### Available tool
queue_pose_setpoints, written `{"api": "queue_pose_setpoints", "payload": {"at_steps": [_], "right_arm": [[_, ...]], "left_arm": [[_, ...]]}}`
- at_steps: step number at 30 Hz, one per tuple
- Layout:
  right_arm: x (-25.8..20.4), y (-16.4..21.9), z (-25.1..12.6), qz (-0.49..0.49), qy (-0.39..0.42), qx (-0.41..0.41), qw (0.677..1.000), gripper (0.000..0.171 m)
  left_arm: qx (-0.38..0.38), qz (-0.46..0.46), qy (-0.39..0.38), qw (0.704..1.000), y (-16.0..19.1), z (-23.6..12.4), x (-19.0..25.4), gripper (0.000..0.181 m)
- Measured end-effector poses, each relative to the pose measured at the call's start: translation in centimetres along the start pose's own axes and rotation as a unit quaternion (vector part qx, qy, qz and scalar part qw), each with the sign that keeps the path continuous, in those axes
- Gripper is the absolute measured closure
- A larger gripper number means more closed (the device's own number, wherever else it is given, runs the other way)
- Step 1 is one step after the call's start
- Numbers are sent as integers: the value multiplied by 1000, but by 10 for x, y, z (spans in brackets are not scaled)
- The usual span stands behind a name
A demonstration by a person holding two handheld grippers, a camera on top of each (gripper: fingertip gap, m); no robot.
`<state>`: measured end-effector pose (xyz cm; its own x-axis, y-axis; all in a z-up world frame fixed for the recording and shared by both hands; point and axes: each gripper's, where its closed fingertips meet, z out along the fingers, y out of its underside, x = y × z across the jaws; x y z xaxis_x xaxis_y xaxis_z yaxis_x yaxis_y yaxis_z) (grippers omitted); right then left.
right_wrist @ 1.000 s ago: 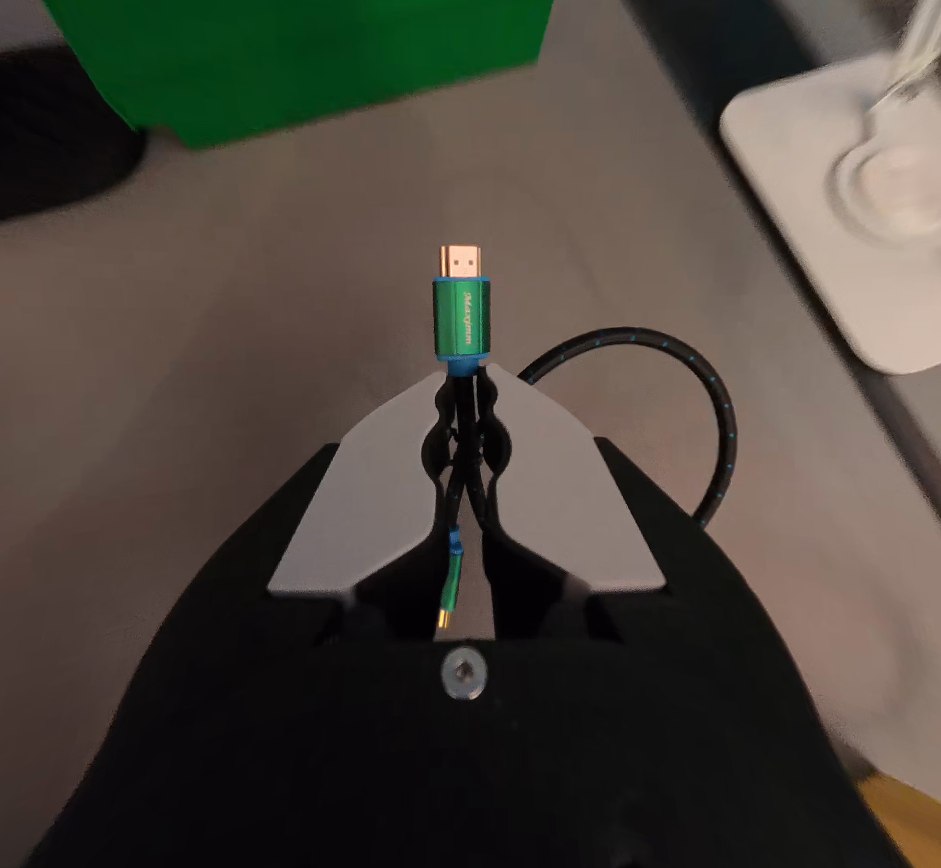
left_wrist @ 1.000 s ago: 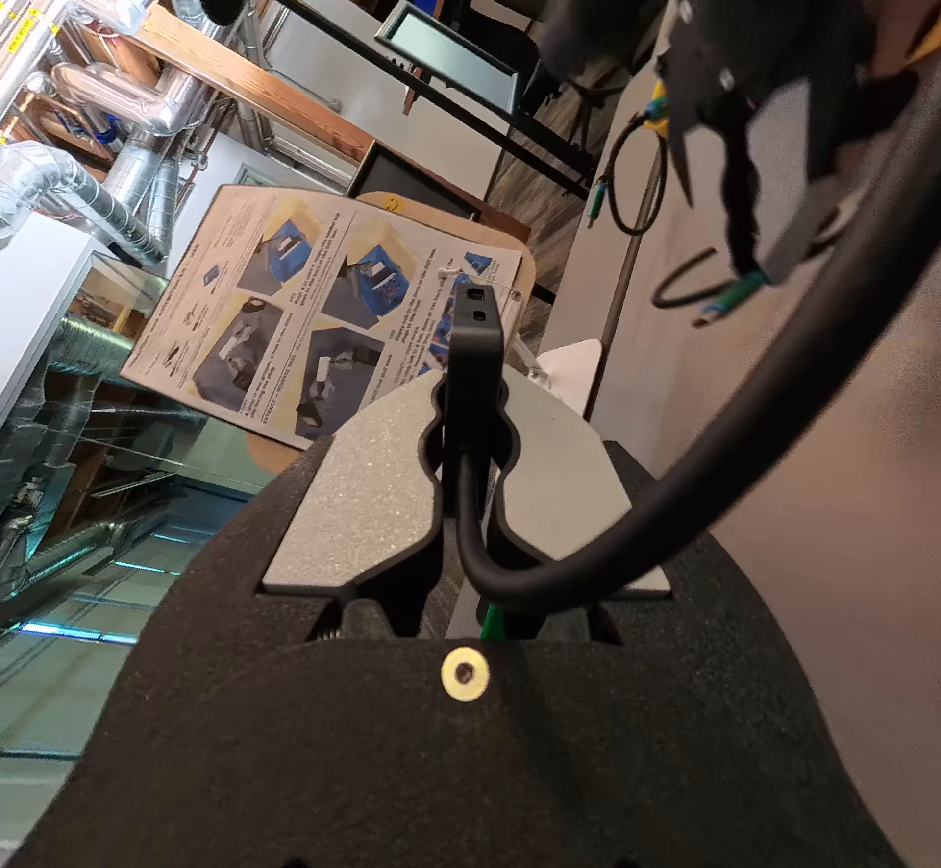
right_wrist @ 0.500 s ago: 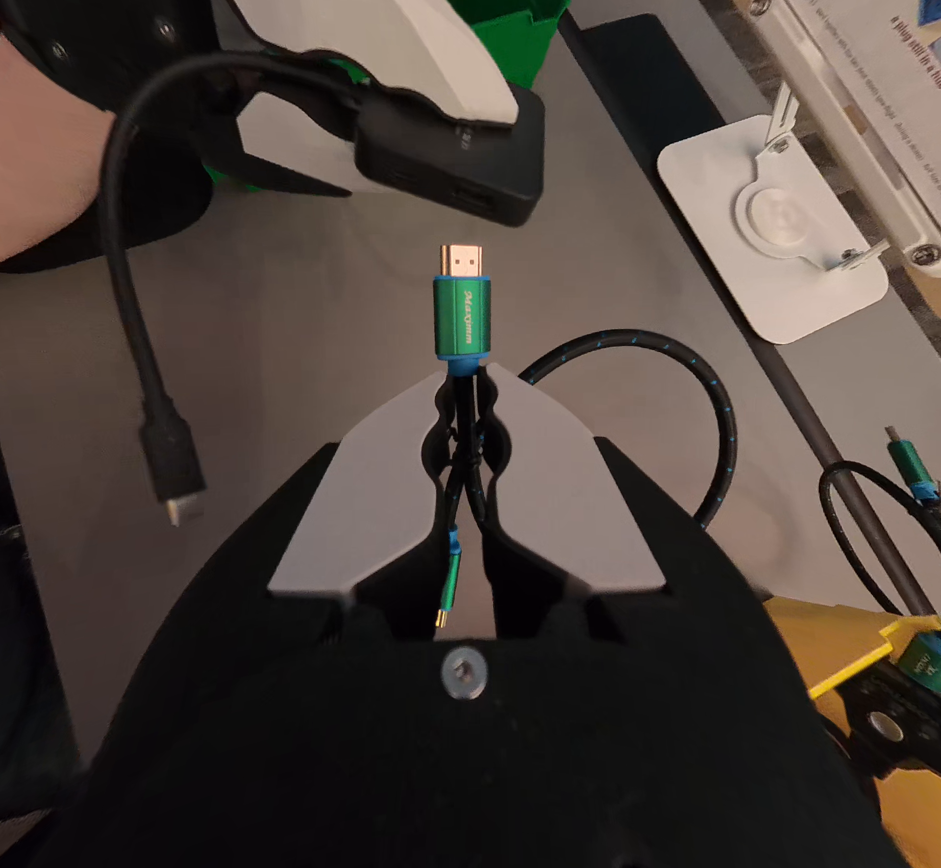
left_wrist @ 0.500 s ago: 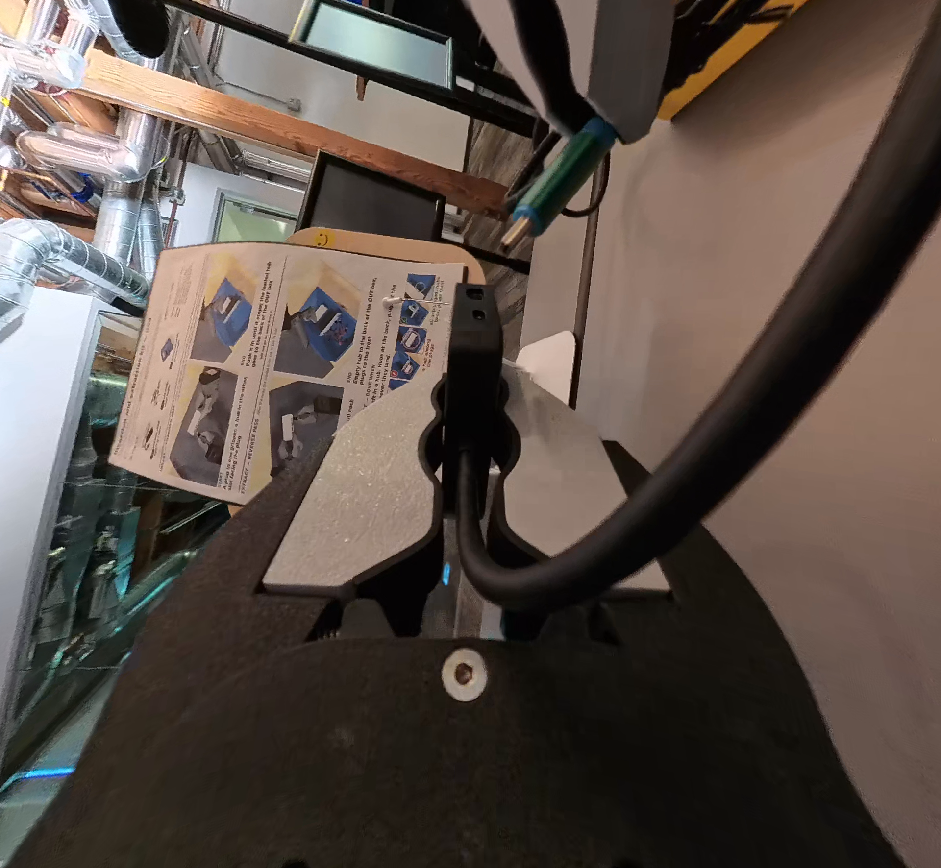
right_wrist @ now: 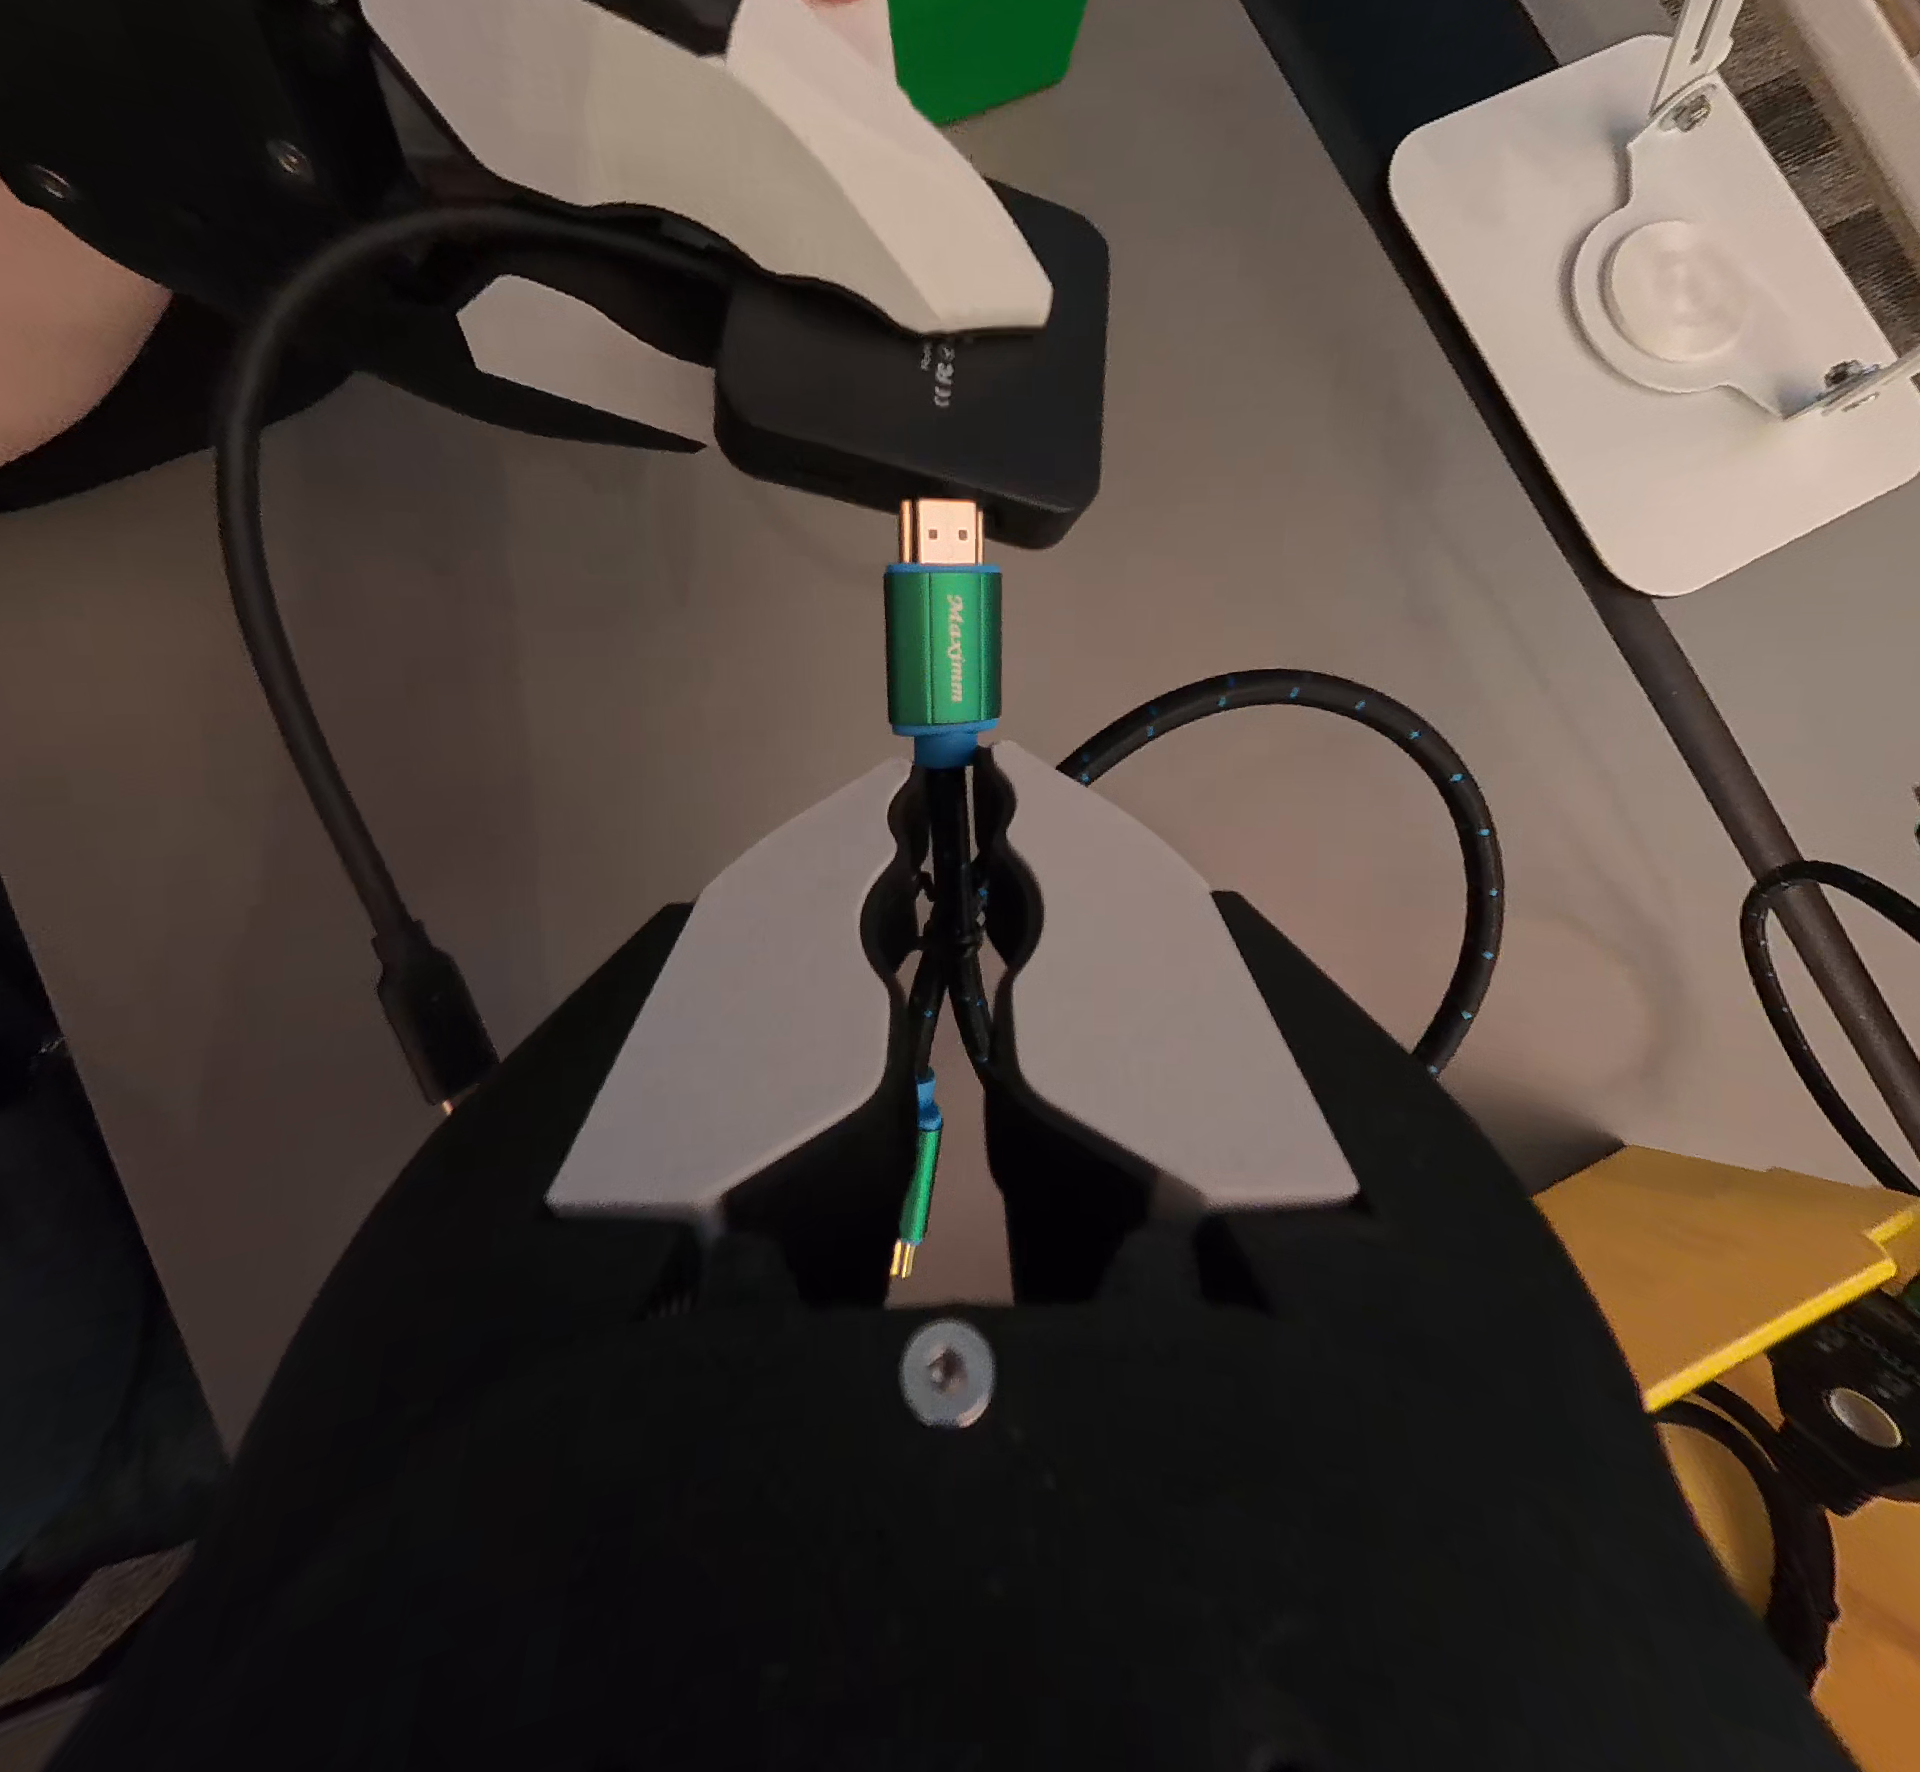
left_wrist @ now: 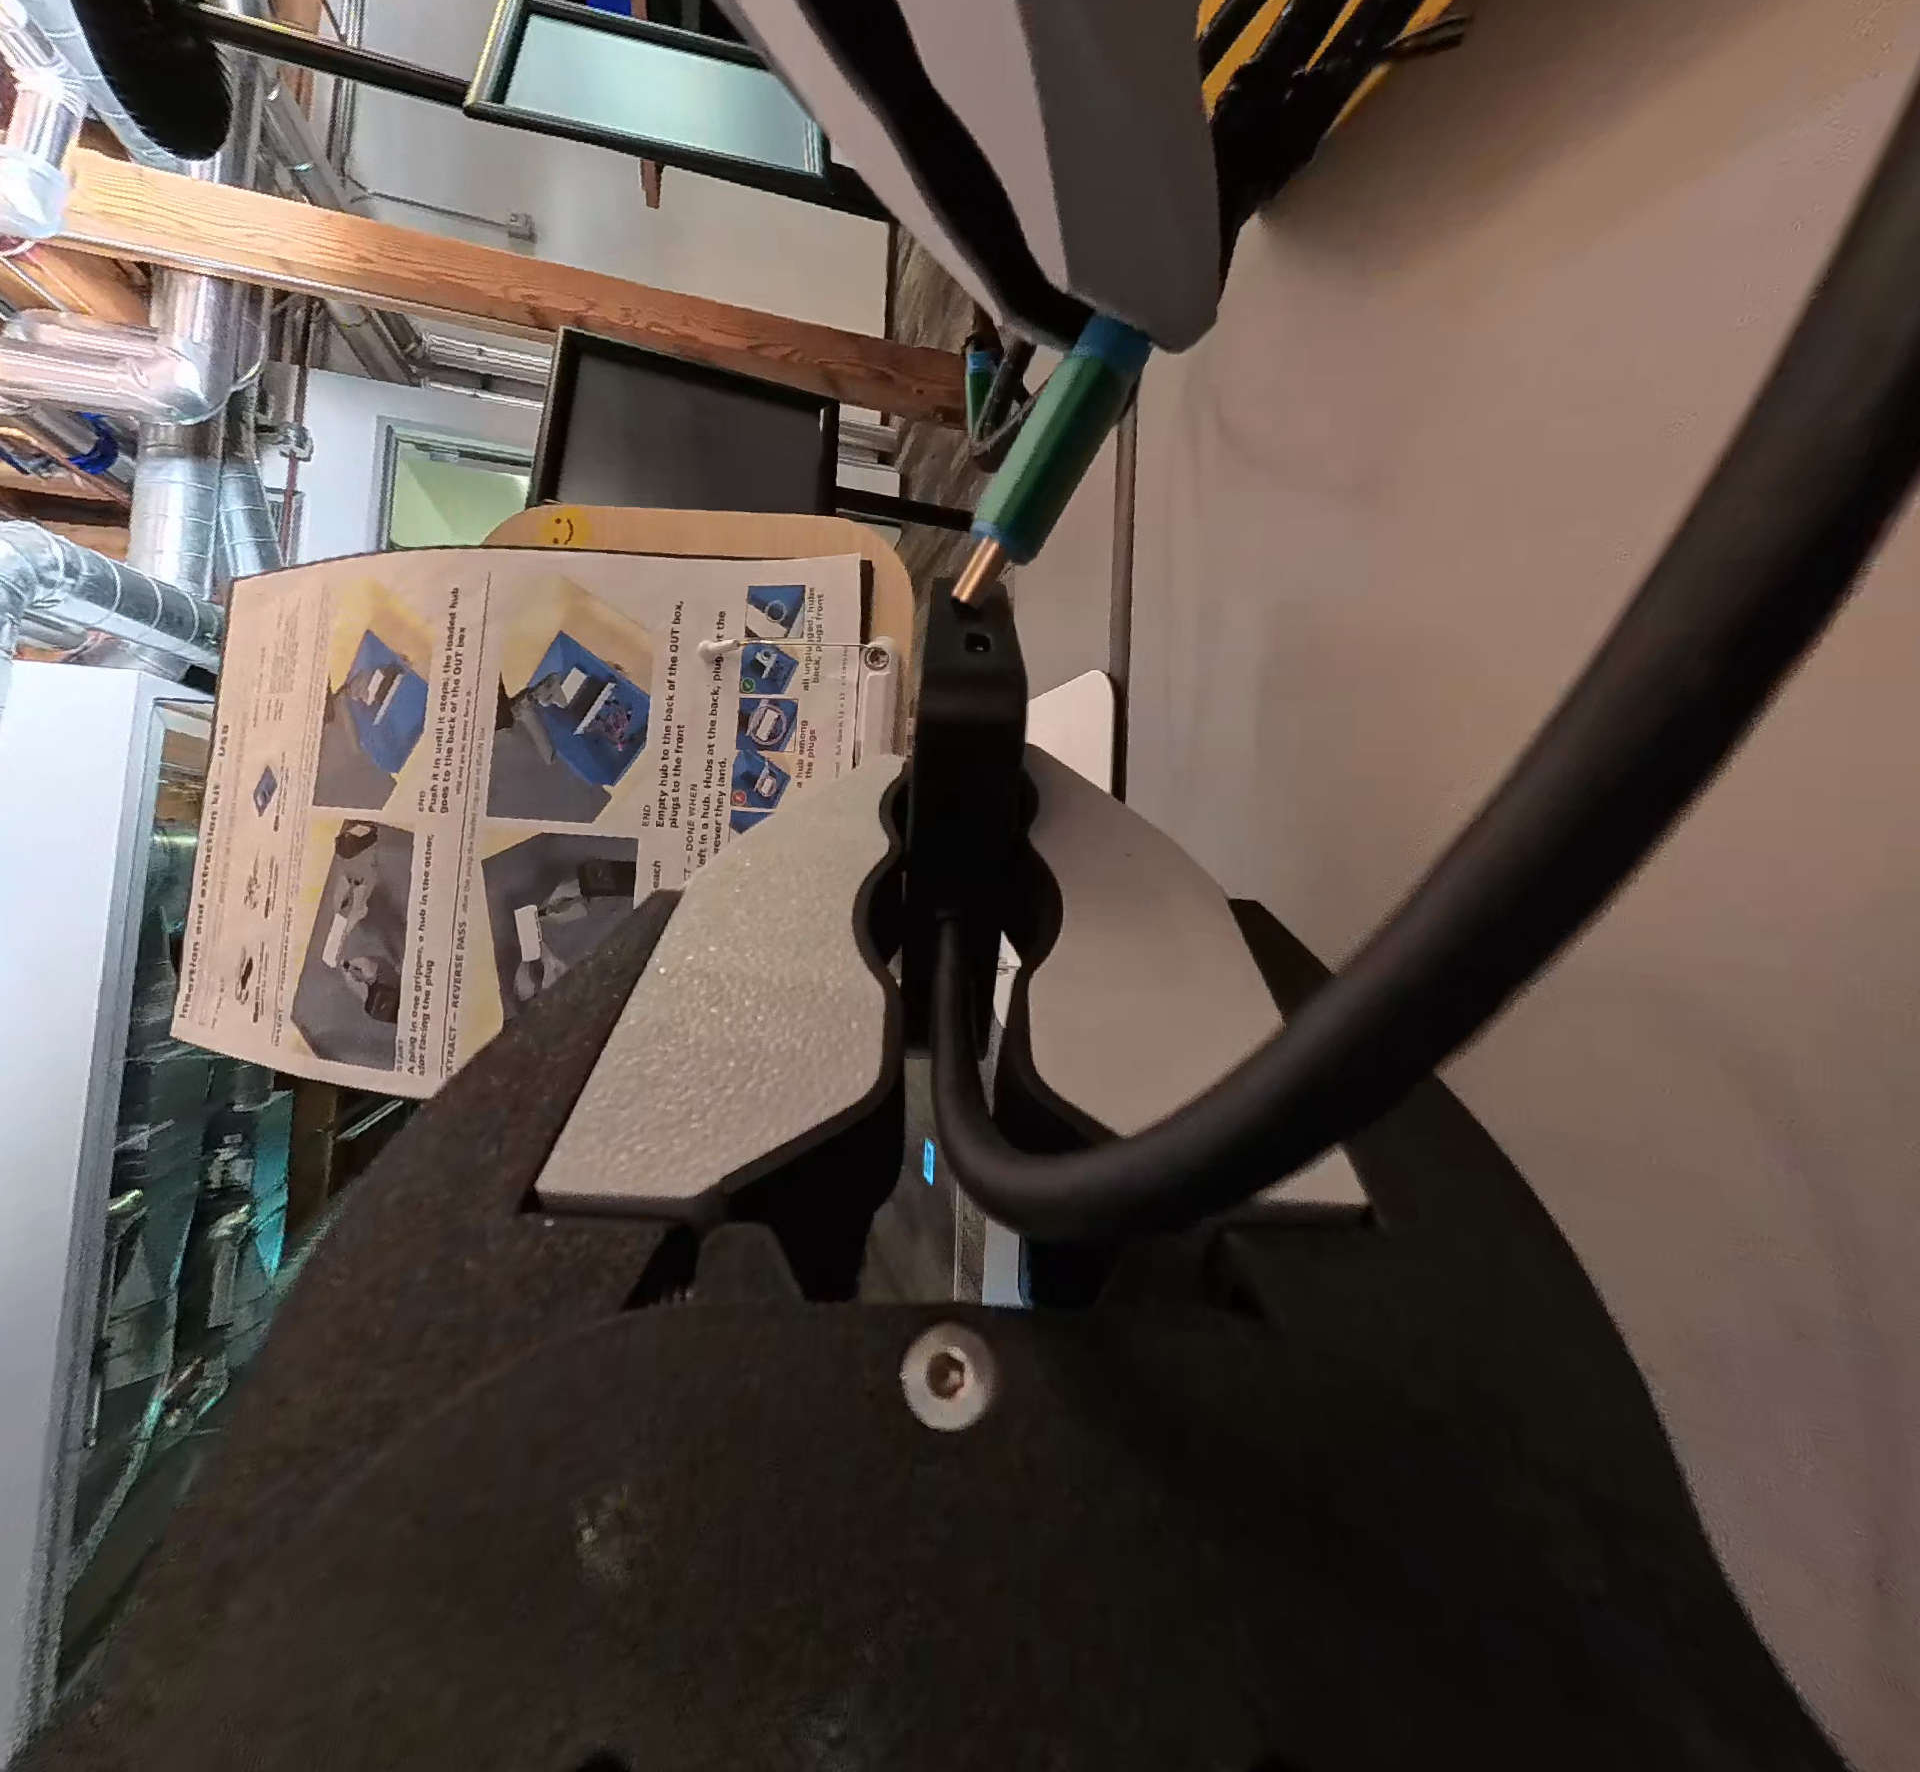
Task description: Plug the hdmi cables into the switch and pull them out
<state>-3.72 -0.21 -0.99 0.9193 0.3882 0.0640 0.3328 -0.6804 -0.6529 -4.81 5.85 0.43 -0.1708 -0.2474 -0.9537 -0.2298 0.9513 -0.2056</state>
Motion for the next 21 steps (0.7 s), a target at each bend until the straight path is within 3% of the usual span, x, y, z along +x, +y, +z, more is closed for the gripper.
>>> {"api": "queue_pose_setpoints", "payload": {"at_steps": [21], "right_arm": [[3,40,16,28,1,-121,992,163]], "left_arm": [[-45,114,28,992,-5,13,32,168]]}}
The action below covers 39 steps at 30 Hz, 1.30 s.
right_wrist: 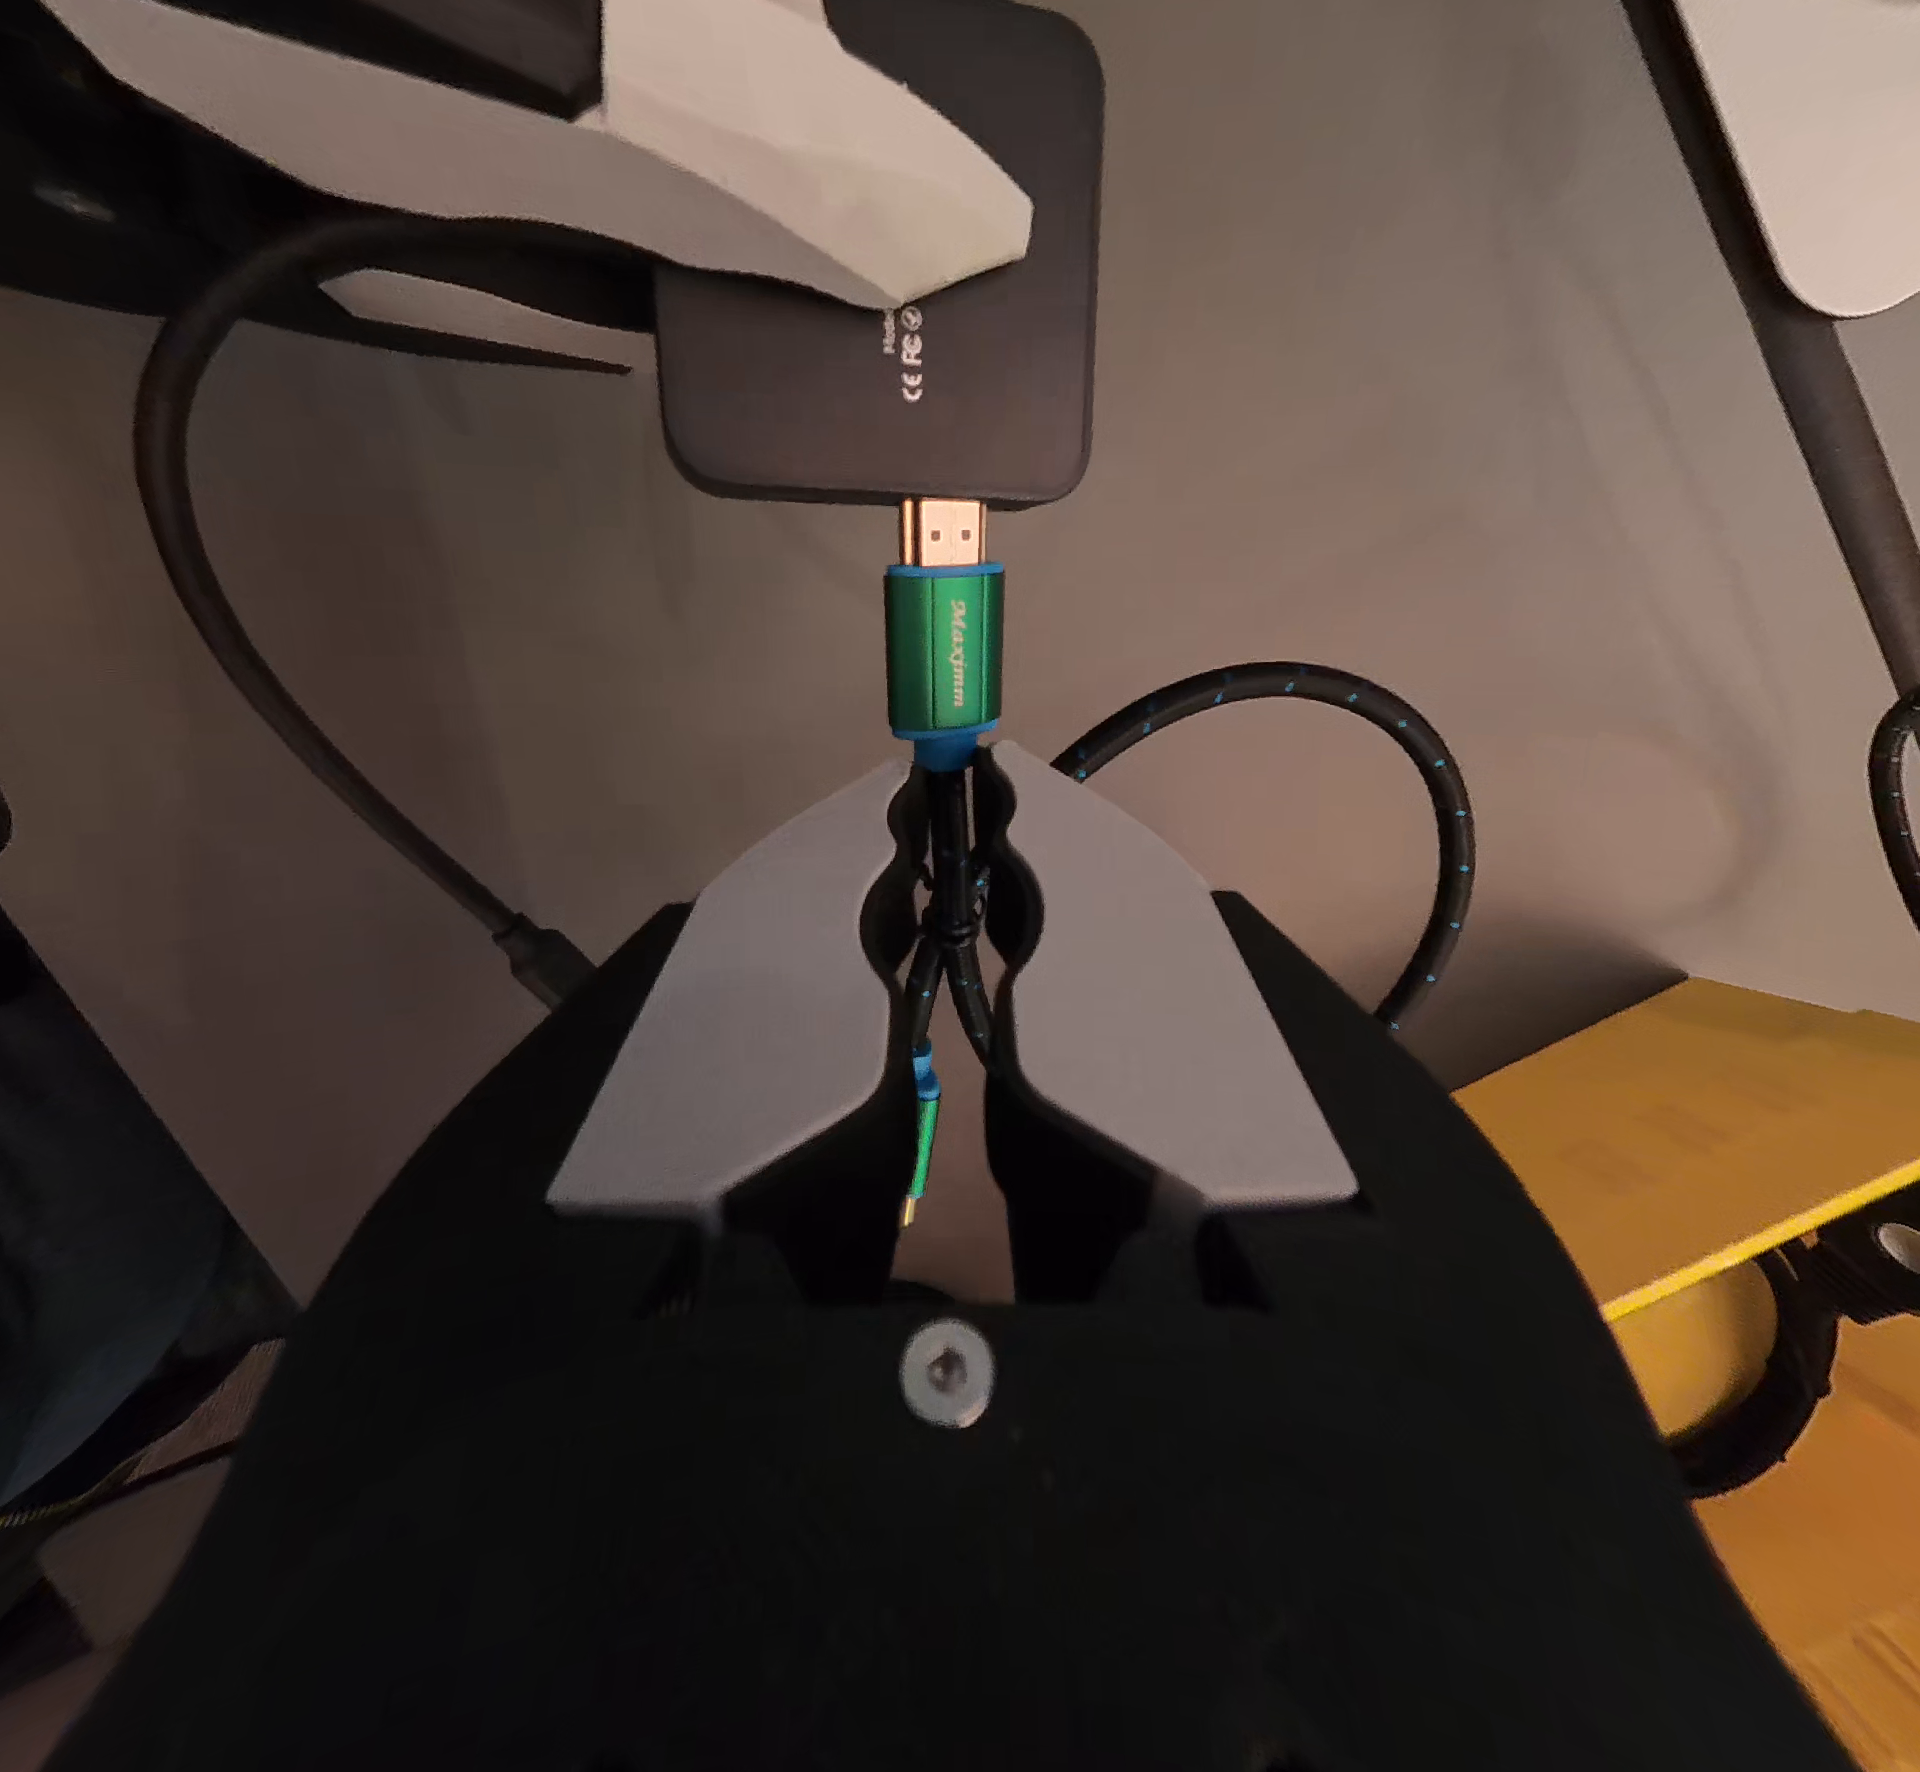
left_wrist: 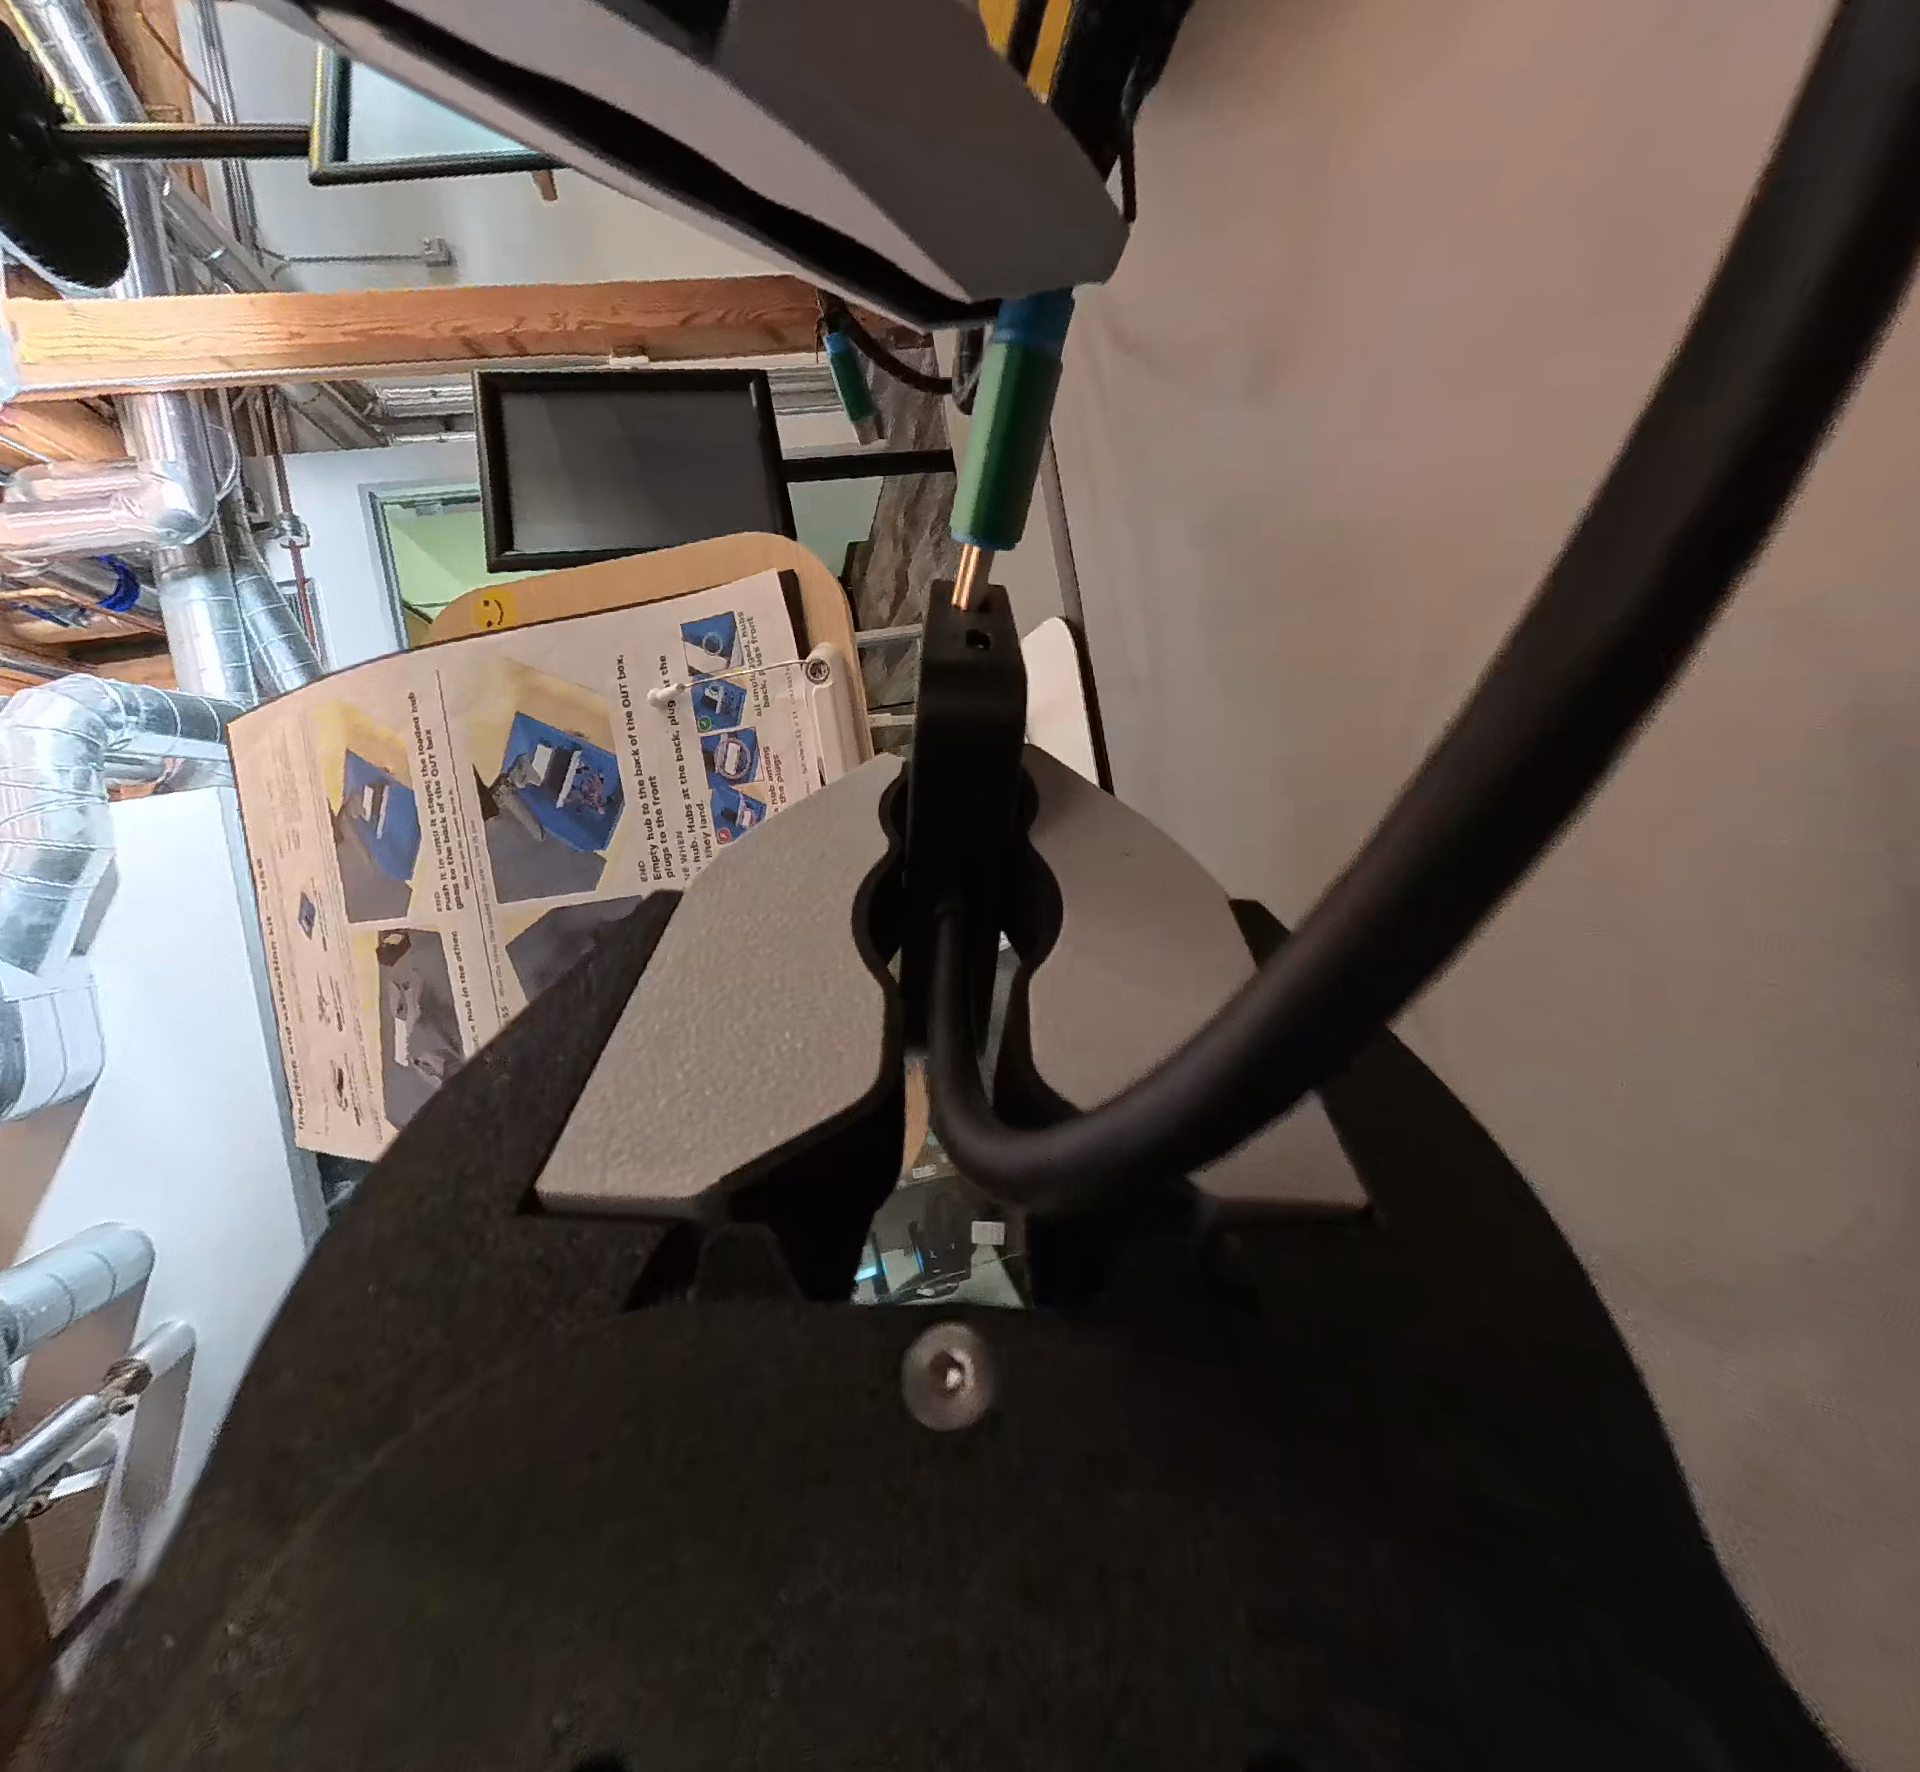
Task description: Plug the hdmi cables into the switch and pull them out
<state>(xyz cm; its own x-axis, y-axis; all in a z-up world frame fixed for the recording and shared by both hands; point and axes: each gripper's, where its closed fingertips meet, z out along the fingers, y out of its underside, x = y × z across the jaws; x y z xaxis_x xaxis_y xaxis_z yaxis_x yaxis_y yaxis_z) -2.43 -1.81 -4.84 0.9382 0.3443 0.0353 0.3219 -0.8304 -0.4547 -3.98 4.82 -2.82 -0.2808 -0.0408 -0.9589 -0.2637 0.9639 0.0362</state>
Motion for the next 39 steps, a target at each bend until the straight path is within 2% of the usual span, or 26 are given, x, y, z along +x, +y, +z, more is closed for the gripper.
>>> {"api": "queue_pose_setpoints", "payload": {"at_steps": [6,11,17,28,39], "right_arm": [[2,5,5,5,10,-23,1000,163],[2,4,5,-4,12,-23,1000,163],[4,-9,-5,-4,-15,38,999,163],[13,-57,-41,4,-27,229,973,164],[11,-66,-48,-54,-48,288,955,163]], "left_arm": [[-20,38,1,999,-2,3,6,168],[-14,24,4,1000,-3,3,6,168],[2,-14,-8,1000,2,-1,-3,168],[4,-136,-74,988,24,-10,-41,168],[20,-162,-85,983,24,-18,-52,168]]}}
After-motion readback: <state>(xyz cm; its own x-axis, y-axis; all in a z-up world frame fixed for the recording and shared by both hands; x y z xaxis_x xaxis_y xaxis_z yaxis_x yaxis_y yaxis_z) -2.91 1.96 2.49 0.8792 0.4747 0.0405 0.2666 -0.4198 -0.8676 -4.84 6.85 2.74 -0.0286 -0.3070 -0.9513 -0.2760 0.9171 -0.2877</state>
